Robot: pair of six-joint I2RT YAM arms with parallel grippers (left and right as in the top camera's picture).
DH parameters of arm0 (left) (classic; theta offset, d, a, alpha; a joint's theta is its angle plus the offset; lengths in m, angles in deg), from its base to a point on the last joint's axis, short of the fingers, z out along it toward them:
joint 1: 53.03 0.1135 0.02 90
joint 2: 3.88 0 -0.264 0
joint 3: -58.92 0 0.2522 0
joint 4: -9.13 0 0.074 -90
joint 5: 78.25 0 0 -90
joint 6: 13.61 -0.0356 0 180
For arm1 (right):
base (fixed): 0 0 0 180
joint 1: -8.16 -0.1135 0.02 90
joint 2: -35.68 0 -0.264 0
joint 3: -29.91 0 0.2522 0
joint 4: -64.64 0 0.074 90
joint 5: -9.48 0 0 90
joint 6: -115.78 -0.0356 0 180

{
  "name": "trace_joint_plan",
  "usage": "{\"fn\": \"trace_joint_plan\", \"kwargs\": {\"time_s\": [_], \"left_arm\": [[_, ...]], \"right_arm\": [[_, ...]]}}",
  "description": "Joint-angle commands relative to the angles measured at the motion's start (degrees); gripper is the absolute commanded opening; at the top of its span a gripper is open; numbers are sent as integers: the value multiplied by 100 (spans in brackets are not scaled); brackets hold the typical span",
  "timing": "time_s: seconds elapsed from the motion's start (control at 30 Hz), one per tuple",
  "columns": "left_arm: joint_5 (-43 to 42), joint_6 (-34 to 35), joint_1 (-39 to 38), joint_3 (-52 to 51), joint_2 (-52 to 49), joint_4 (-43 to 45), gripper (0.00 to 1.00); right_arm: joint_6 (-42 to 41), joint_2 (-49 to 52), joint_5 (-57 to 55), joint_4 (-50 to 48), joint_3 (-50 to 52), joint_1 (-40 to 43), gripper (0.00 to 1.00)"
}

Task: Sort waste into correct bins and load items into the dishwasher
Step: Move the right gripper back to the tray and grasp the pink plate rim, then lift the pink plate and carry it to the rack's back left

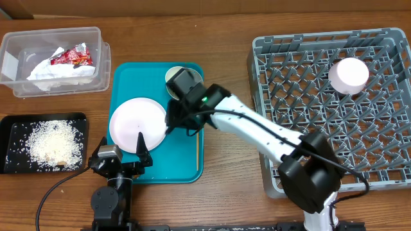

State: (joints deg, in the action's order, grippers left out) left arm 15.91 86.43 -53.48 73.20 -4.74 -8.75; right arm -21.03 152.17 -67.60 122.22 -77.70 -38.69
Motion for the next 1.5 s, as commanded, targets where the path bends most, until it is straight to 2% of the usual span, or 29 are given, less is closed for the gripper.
{"fn": "trace_joint_plan", "kwargs": {"time_s": [0.0, 0.33, 0.6, 0.93, 0.97, 1.07, 1.2, 1.27, 1.47], "left_arm": [[72, -127, -24, -24, 52, 13, 100], [72, -127, -24, -24, 52, 13, 100], [72, -127, -24, -24, 52, 13, 100], [70, -127, -24, -24, 52, 13, 100], [70, -127, -24, -24, 52, 13, 100], [70, -127, -24, -24, 52, 13, 100], [72, -127, -24, -24, 52, 13, 100], [70, -127, -24, -24, 52, 13, 100], [70, -127, -22, -24, 52, 13, 100]], "right_arm": [[-612, 240, -302, -203, -31, -157, 45], [-734, 485, -304, -442, -31, -352, 45], [-1202, 772, -299, -455, -26, -446, 45], [-1196, 1080, -308, -671, -26, -490, 45], [-1193, 1099, -308, -664, -26, -490, 43], [-1193, 1117, -308, -601, -26, -490, 24], [-1196, 1115, -221, -577, -28, -490, 7], [-1193, 1113, -216, -533, -33, -490, 4], [-927, 929, -243, -273, -37, -455, 4]]}}
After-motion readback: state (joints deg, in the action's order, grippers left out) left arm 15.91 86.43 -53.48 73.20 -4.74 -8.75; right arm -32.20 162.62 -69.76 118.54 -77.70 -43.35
